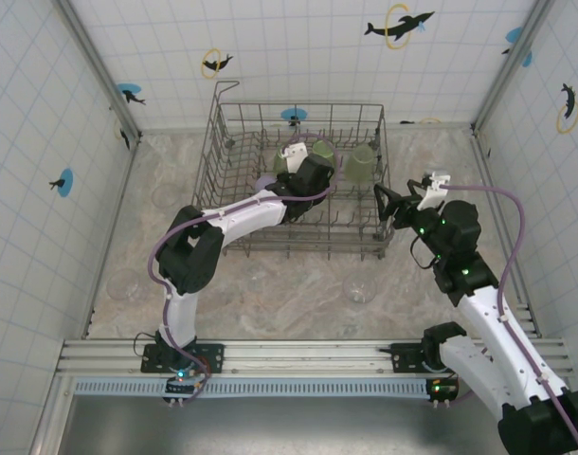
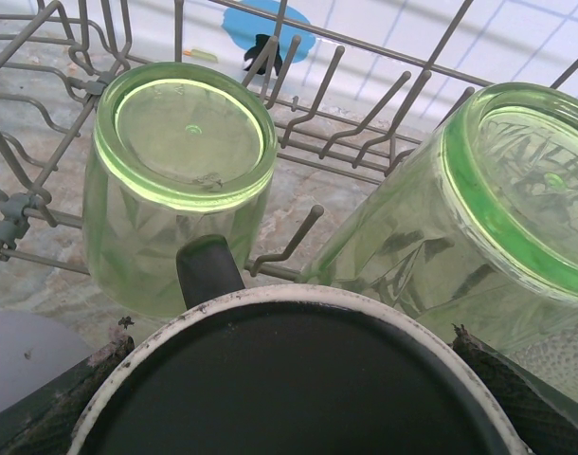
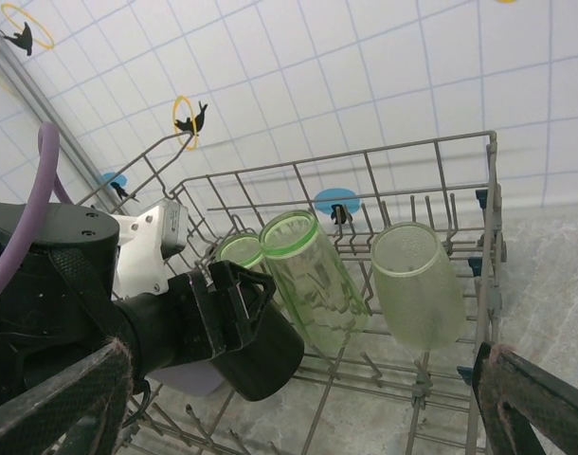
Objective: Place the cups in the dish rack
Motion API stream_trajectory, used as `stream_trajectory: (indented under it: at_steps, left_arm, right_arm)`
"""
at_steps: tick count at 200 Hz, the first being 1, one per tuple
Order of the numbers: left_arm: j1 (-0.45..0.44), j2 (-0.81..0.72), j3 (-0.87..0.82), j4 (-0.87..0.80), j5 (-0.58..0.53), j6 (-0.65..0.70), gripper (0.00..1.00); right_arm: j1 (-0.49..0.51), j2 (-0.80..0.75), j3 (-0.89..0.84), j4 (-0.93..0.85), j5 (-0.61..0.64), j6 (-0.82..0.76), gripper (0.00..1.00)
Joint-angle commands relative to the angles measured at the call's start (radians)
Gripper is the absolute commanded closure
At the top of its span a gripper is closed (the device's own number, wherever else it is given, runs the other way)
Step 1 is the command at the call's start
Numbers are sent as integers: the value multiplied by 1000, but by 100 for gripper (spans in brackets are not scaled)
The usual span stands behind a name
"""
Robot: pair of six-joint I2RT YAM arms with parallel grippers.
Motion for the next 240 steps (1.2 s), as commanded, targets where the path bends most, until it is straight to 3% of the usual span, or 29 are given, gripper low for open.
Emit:
stream_trajectory:
  at_steps: [1, 29, 58, 95, 240]
  left_arm:
    - [4, -5, 1, 48, 26, -31, 29]
    - [4, -17, -1, 47, 36, -41, 21]
    - [4, -30, -5, 48, 48, -58, 19]
    - [4, -50, -8, 47, 58, -77, 7]
    - [4, -145, -67, 86, 96, -86, 3]
  right_arm:
    - [-7, -20, -19, 14, -3, 10, 4]
    - [-10, -25, -19, 12, -4, 13, 4]
    - [-12, -28, -20, 11, -5, 17, 4]
    - [-13, -36, -15, 5, -4, 19, 4]
    - [-17, -42, -11, -6, -13, 40, 4]
